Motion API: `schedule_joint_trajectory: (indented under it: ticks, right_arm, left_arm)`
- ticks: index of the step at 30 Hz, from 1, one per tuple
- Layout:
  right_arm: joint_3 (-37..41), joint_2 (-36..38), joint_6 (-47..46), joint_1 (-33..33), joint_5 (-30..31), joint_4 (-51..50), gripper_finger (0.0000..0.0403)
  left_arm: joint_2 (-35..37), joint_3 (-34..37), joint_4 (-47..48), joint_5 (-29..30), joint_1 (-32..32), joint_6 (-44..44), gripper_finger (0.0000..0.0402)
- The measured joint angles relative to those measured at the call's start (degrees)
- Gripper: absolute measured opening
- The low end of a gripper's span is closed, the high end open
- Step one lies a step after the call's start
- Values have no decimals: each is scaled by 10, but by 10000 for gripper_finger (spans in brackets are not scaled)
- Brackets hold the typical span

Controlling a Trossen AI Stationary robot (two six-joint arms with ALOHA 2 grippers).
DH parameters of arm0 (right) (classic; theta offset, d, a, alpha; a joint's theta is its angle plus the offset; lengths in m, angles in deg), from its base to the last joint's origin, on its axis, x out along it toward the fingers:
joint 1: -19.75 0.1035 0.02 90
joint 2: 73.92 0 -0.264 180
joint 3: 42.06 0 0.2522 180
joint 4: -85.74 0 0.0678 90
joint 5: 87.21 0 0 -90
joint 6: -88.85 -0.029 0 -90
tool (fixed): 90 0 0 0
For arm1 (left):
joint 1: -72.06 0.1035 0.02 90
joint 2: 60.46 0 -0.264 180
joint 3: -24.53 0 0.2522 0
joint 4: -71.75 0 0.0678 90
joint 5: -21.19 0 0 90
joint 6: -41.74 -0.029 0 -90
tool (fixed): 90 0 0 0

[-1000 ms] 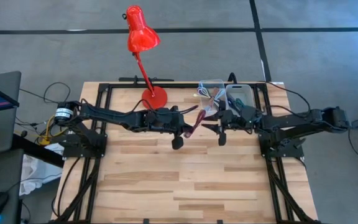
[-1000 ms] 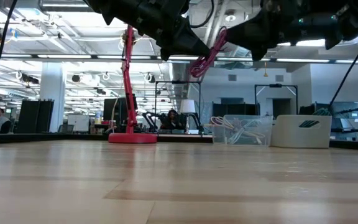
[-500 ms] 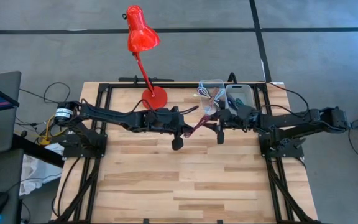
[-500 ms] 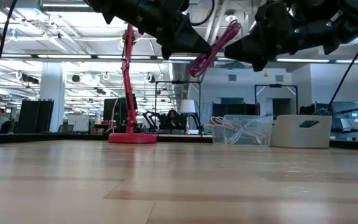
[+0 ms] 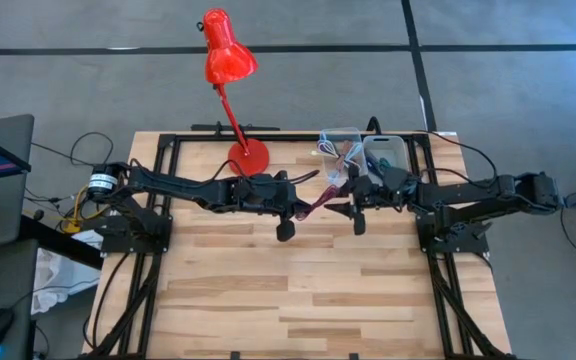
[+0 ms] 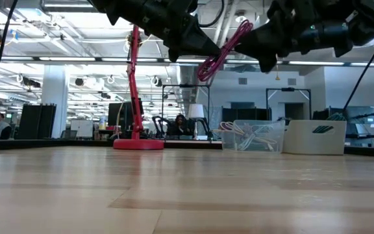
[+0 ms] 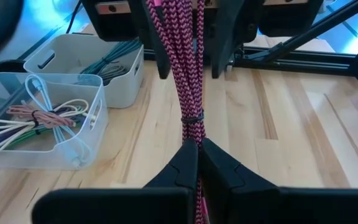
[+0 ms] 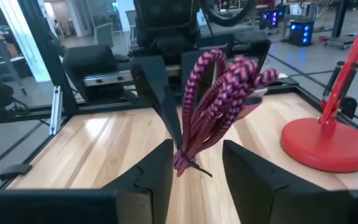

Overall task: Pick & Place USB Port
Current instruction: Put the black and pink charger cable into the gray bin

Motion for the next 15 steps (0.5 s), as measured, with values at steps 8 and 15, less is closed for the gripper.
schedule_joint_trajectory:
  ticks: [8, 15]
  right_arm:
    - [0, 0, 5, -15, 1, 36, 152]
    - [0, 0, 43, -14, 11, 61, 31]
  left_arm:
    - [0, 0, 0, 2, 0, 0, 6]
    - [0, 0, -1, 5, 1, 0, 6]
